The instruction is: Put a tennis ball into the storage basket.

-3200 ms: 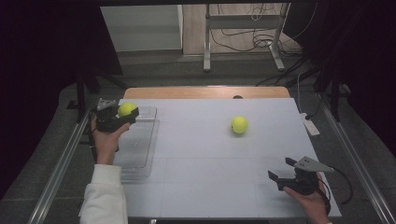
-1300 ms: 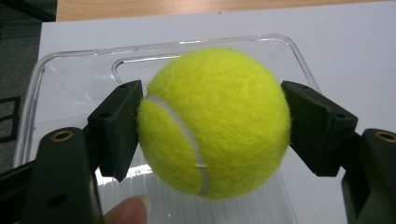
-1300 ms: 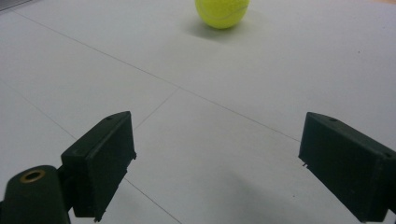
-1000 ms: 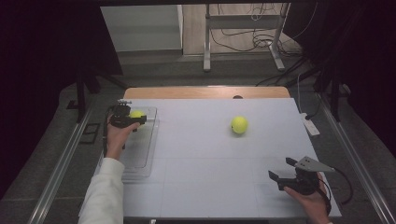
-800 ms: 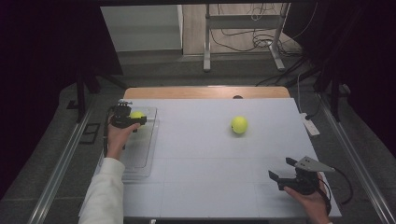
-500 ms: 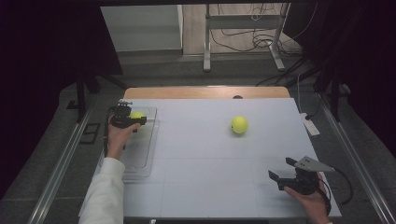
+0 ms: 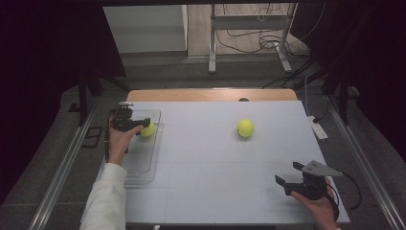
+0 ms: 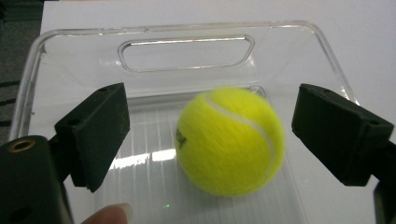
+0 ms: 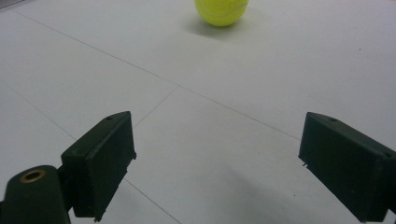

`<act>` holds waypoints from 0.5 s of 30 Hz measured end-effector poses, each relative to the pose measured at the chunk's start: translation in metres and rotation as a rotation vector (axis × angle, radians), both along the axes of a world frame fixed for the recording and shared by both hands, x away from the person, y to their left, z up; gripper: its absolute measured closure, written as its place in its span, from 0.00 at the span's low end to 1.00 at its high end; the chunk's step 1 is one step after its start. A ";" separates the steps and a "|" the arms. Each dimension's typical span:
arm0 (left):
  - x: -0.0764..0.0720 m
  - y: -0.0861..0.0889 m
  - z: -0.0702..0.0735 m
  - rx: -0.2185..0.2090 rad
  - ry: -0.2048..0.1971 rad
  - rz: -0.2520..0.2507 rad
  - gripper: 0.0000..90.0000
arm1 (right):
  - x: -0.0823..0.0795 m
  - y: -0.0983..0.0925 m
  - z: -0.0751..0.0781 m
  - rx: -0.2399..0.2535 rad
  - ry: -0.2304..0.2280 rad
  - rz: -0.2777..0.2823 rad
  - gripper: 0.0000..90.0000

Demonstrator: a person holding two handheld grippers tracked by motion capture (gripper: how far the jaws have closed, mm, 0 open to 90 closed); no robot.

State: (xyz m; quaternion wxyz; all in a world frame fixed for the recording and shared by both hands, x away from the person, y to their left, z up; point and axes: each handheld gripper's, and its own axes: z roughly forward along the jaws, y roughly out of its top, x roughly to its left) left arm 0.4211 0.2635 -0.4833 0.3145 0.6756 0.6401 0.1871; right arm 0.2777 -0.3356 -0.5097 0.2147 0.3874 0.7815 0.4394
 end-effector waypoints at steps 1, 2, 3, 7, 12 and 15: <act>-0.001 0.000 0.001 -0.002 -0.006 -0.002 0.14 | 0.000 0.000 0.000 0.000 0.000 0.000 0.12; -0.003 -0.001 0.003 -0.004 -0.015 -0.003 0.13 | 0.000 0.000 0.000 0.000 0.000 0.000 0.12; -0.004 -0.001 0.004 0.003 -0.023 -0.008 0.13 | 0.000 0.000 0.000 0.000 0.000 -0.001 0.12; -0.010 -0.002 0.010 -0.010 -0.055 -0.022 0.13 | 0.000 0.000 0.000 0.001 0.000 -0.002 0.12; -0.020 0.000 0.014 -0.048 -0.091 -0.048 0.14 | 0.000 0.000 0.000 0.000 0.000 -0.002 0.12; -0.027 0.001 0.017 -0.071 -0.117 -0.085 0.14 | 0.000 0.000 0.000 -0.002 0.000 -0.002 0.12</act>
